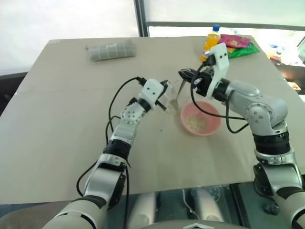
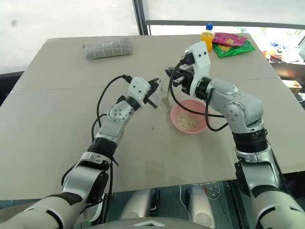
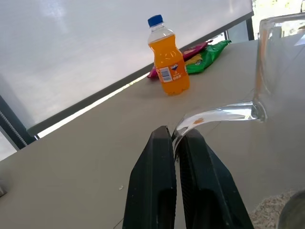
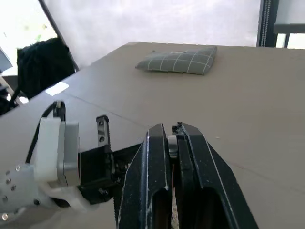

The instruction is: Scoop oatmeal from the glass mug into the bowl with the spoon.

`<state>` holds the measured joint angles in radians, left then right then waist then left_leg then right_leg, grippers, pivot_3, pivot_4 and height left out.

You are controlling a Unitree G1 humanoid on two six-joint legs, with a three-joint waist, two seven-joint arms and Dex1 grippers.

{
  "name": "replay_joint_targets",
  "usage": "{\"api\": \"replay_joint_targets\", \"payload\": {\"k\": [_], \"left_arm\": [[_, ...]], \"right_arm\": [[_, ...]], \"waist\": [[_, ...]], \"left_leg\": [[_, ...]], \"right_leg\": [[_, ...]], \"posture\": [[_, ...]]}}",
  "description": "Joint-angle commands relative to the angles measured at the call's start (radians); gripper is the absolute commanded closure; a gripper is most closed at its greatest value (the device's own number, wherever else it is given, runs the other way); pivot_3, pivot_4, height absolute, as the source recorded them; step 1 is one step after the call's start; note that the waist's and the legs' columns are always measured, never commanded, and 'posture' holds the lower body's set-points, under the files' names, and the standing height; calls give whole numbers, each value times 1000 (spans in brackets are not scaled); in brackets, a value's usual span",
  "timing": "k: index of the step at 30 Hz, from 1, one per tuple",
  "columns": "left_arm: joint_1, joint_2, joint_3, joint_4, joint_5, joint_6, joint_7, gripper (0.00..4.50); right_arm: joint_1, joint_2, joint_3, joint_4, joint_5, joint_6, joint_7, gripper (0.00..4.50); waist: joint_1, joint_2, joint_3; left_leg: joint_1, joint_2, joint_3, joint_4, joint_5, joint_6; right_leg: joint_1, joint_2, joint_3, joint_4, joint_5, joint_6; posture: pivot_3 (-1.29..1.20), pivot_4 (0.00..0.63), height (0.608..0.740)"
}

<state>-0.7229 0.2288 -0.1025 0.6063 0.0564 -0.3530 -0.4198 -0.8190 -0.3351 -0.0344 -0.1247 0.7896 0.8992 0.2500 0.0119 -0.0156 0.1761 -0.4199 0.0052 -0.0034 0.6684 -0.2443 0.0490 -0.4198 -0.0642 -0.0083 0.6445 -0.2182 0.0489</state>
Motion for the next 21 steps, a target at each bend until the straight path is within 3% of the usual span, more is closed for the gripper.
{"api": "replay_joint_targets", "payload": {"k": [1,10,16,21], "left_arm": [[-10,-10,-2,-10,4,-34,6,4424],[-12,-43,32,55,-15,-47,44,4424],[-2,-54,38,62,-23,-79,43,4424],[3,-65,51,70,-39,-84,52,4424]], "right_arm": [[-62,47,-162,6,132,74,-97,4500],[-58,125,-485,70,473,223,-508,4500],[-17,135,-554,93,655,173,-686,4500],[32,126,-560,101,744,107,-718,4500]], "waist": [[1,0,0],[2,0,0],[1,0,0],[0,0,0]], "left_leg": [[0,0,0,0,0,0],[0,0,0,0,0,0],[0,0,1,0,0,0],[0,0,1,0,0,0]], "right_leg": [[0,0,0,0,0,0],[0,0,0,1,0,0],[0,0,0,1,0,0],[0,0,1,1,0,0]], "posture": [[0,150,740],[0,150,740],[0,150,740],[0,150,740]]}}
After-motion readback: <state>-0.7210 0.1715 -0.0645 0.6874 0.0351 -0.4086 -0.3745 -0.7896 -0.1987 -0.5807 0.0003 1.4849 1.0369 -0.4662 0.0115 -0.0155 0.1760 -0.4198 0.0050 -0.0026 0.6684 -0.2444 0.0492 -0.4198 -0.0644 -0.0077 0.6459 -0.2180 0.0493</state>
